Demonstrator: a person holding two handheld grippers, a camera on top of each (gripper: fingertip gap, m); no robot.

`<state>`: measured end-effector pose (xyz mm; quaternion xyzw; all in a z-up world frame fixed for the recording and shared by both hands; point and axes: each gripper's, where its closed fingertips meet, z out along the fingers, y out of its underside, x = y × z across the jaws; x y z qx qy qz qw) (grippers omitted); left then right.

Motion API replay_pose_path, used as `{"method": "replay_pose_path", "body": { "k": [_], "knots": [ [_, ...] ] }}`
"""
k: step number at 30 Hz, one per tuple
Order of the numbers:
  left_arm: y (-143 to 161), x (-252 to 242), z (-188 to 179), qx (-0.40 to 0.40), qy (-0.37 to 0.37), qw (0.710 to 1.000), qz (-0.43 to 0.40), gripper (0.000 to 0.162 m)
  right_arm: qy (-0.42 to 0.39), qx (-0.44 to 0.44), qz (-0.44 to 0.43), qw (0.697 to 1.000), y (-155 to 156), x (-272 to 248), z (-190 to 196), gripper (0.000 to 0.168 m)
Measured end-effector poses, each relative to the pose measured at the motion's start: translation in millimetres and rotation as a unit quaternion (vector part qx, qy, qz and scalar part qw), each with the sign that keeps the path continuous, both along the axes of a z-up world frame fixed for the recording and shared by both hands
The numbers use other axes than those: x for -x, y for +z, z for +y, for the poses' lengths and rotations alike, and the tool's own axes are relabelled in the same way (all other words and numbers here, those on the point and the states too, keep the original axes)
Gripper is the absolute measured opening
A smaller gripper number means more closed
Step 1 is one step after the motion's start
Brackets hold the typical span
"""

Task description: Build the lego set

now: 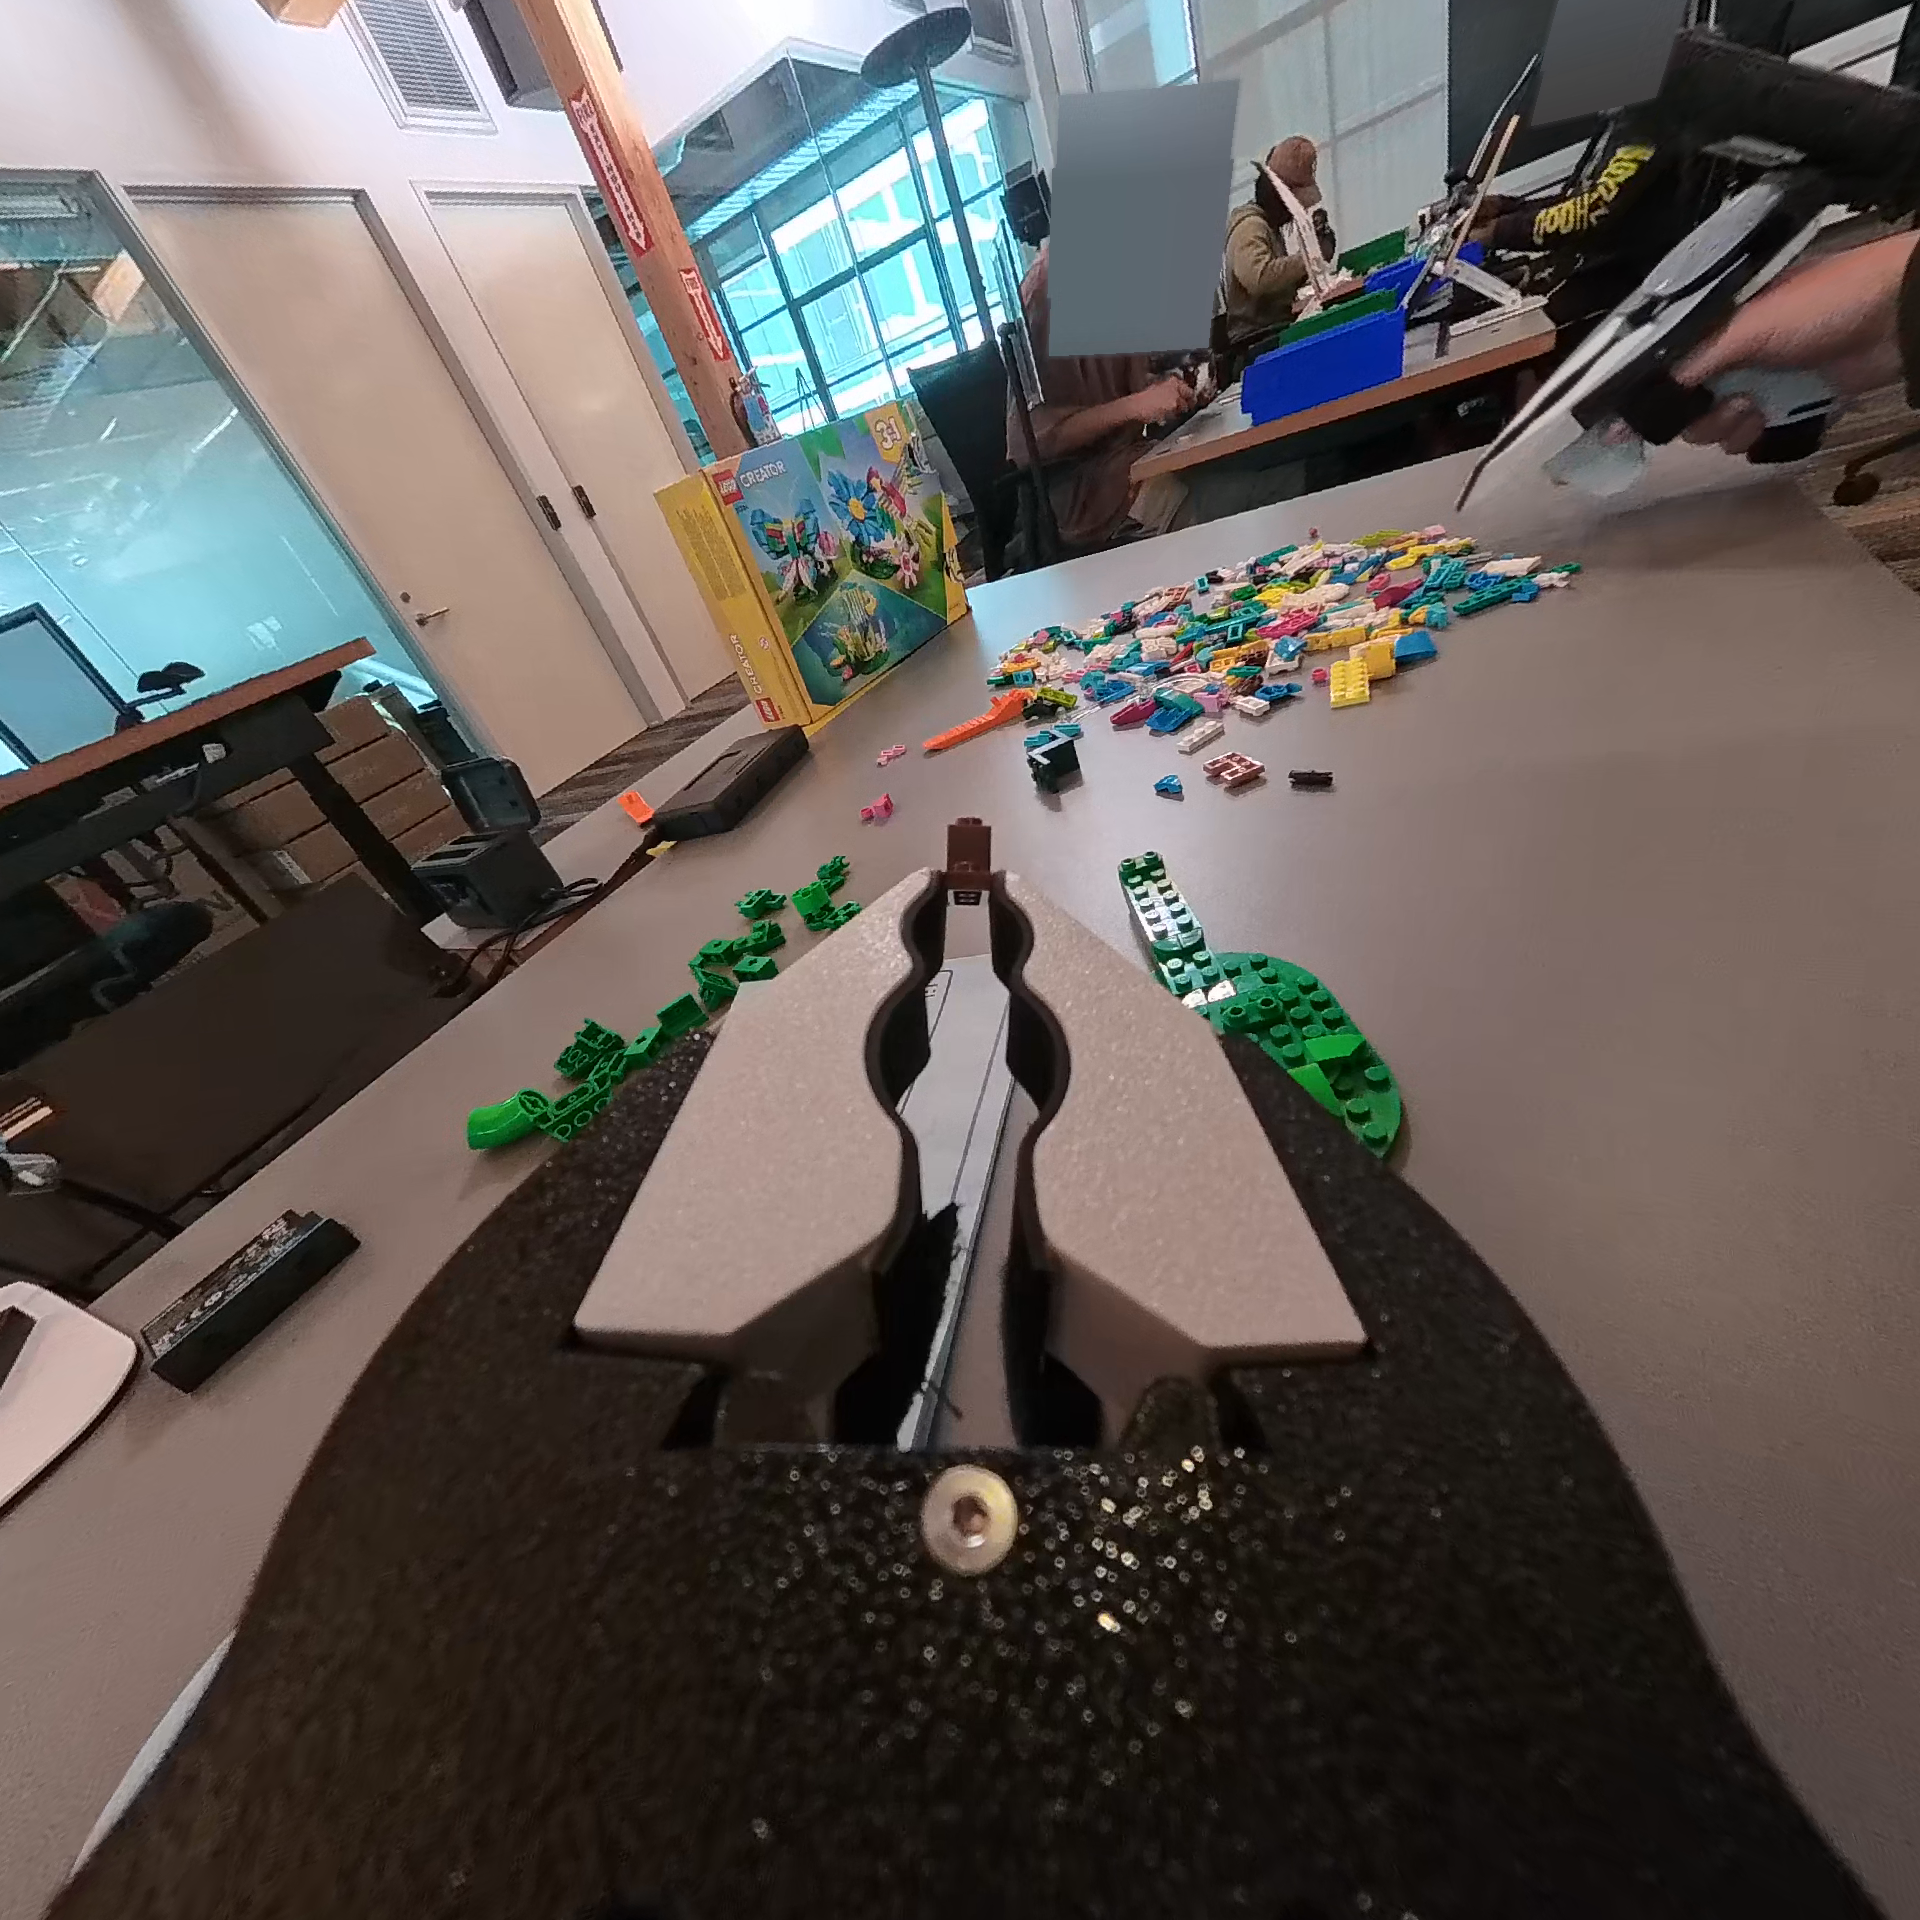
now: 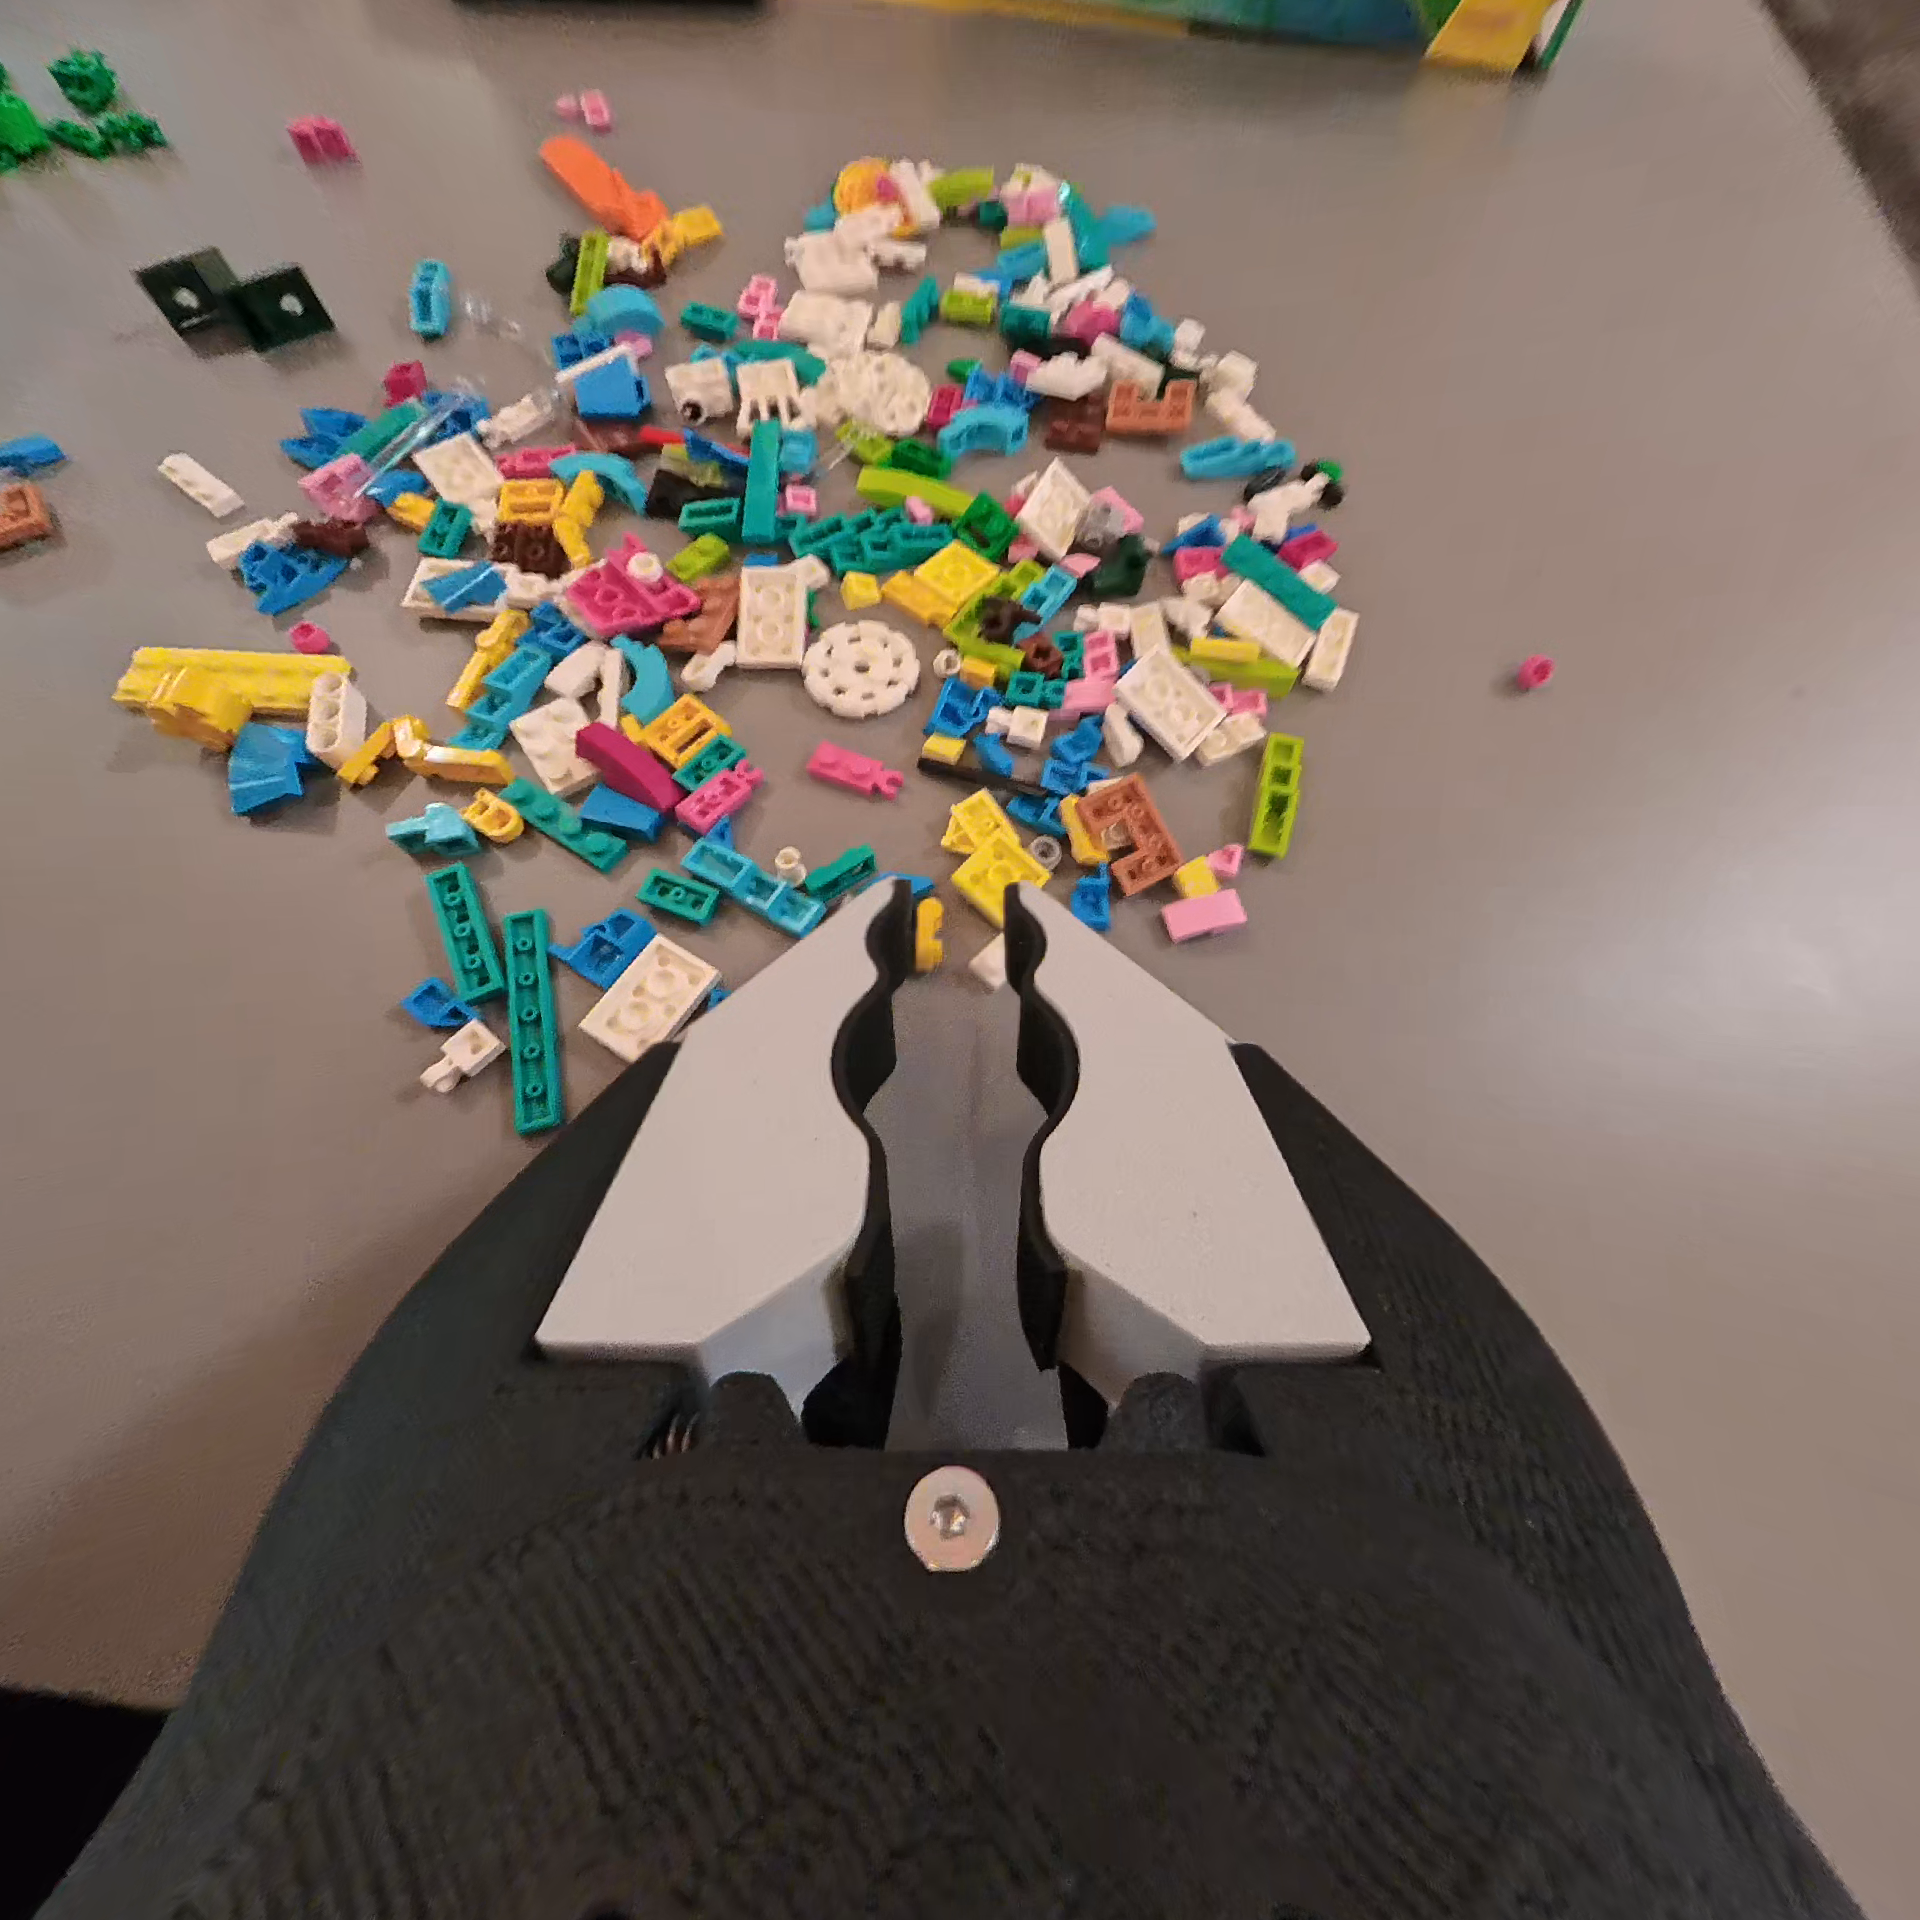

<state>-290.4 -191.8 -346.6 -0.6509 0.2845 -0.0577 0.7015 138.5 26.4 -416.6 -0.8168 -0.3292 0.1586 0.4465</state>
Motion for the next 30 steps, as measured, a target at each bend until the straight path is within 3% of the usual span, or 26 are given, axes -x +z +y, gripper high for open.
{"method": "replay_pose_path", "body": {
  "k": [12,17,20,24,30],
  "knots": [
    [1.0,1.2,-0.8,-0.004,0.001,1.000,-0.002,0.005,-0.063,-0.141,-0.003,0.988,28.1,-12.9,18.6,0.017],
    [5.7,6.6,-1.3,-0.023,0.021,0.999,-0.006,0.006,-0.158,-0.282,0.010,0.946,65.9,-39.6,31.2,0.017],
    [18.5,12.2,2.5,-0.033,0.082,0.996,-0.024,0.006,-0.194,-0.353,0.019,0.915,85.6,-45.4,29.2,0.018],
    [47.6,-41.4,12.9,-0.041,0.045,0.996,-0.065,0.005,-0.193,-0.433,-0.048,0.879,98.5,-36.5,22.1,0.015],
    [85.1,-171.0,49.2,-0.093,-0.076,0.989,-0.089,0.006,-0.164,-0.480,-0.103,0.855,100.6,-19.8,29.0,0.012]
  ]
}}
